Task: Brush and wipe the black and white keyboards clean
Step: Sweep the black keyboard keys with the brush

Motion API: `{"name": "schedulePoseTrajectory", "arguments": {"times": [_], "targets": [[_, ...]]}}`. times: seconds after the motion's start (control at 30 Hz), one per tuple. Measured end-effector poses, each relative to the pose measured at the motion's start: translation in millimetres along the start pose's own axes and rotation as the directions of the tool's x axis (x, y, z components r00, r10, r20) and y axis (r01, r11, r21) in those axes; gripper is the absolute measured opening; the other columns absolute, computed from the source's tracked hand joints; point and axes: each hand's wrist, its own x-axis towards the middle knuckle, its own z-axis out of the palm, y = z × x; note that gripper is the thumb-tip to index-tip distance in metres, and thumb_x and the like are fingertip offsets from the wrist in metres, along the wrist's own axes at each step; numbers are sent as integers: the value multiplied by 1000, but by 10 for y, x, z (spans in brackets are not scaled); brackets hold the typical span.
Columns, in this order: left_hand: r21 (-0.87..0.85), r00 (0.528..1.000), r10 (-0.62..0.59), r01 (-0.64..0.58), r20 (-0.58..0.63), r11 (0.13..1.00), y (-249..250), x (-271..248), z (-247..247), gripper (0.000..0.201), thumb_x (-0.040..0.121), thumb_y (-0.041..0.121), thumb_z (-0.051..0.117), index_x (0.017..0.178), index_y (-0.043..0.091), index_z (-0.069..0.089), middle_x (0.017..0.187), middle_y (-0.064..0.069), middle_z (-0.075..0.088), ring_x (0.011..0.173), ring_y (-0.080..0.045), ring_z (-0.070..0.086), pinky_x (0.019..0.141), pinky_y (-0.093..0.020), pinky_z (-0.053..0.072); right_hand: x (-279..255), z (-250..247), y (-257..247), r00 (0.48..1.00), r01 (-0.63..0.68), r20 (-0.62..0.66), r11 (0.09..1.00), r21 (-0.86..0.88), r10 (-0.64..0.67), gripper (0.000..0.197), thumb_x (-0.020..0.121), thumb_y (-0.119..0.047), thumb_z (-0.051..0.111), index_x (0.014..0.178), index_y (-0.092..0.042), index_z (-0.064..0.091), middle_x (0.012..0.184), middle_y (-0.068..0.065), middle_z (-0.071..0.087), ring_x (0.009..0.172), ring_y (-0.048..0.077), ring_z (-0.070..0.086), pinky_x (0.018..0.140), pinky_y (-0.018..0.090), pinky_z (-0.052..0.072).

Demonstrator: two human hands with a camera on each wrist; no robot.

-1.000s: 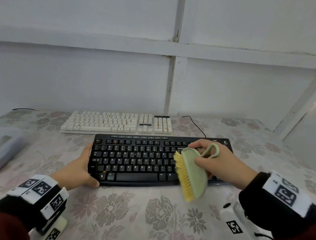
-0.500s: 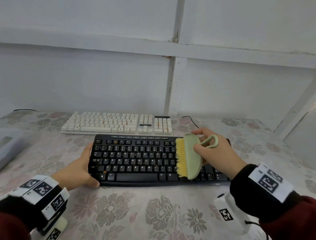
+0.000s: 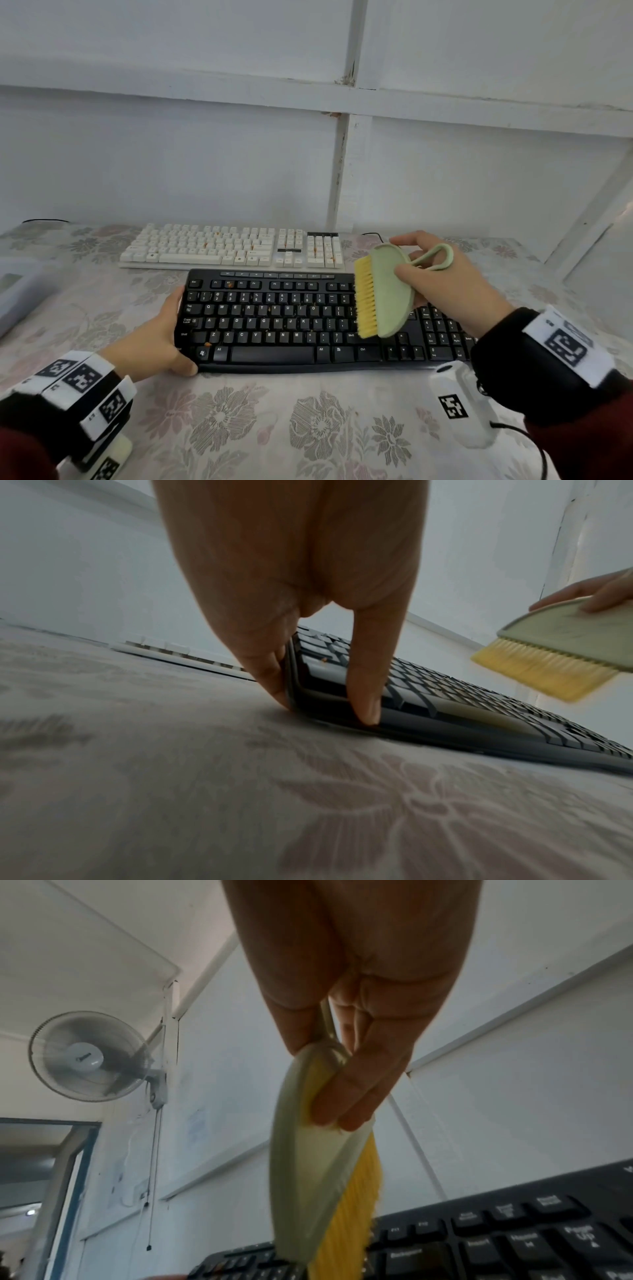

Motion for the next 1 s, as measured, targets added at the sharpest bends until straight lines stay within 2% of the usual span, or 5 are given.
{"name": "schedulePoseTrajectory", "arguments": {"times": [0.2, 0.33, 0.47, 0.8, 1.0], "targets": [[0, 1000, 12, -12, -1, 1000, 15, -11, 2, 117, 45, 2, 77, 110, 72, 9, 117, 4, 57, 104, -19, 59, 90, -39, 49, -66, 145, 64, 998, -24, 47, 995, -99, 28, 33, 89, -5, 53, 114, -26, 55, 85, -5, 58, 59, 1, 62, 51, 19, 52], [-2, 1000, -4, 4, 13, 1000, 2, 3, 1, 122, 44, 1, 78, 122, 64, 8, 118, 3, 56, 104, -20, 60, 89, -41, 50, -333, 209, 170, 981, -24, 180, 976, -218, 64, 29, 88, -10, 53, 108, -30, 54, 94, 4, 61, 64, 10, 55, 53, 18, 51], [10, 1000, -22, 22, 20, 1000, -8, 10, -11, 124, 48, -1, 79, 125, 61, 5, 117, 3, 58, 102, -21, 60, 90, -41, 49, -476, 140, 163, 955, -71, 277, 987, -144, 109, 31, 86, -8, 53, 103, -34, 59, 89, 10, 62, 61, 11, 55, 54, 23, 52], [19, 1000, -22, 22, 4, 1000, -21, 17, -8, 124, 45, 2, 80, 118, 68, 4, 116, 4, 59, 103, -20, 61, 91, -42, 49, 14, 104, -21, 1000, 4, 7, 999, -35, -3, 33, 88, -5, 55, 113, -25, 57, 93, 6, 64, 75, 16, 67, 57, 29, 58], [41, 1000, 9, -9, 0, 999, 10, 5, -2, 122, 54, -8, 77, 114, 70, 5, 116, 9, 56, 103, -16, 59, 85, -33, 48, -3, 263, 29, 990, -90, 100, 994, -55, 95, 30, 89, -2, 51, 113, -19, 56, 82, -4, 61, 64, 6, 63, 52, 22, 53]]}}
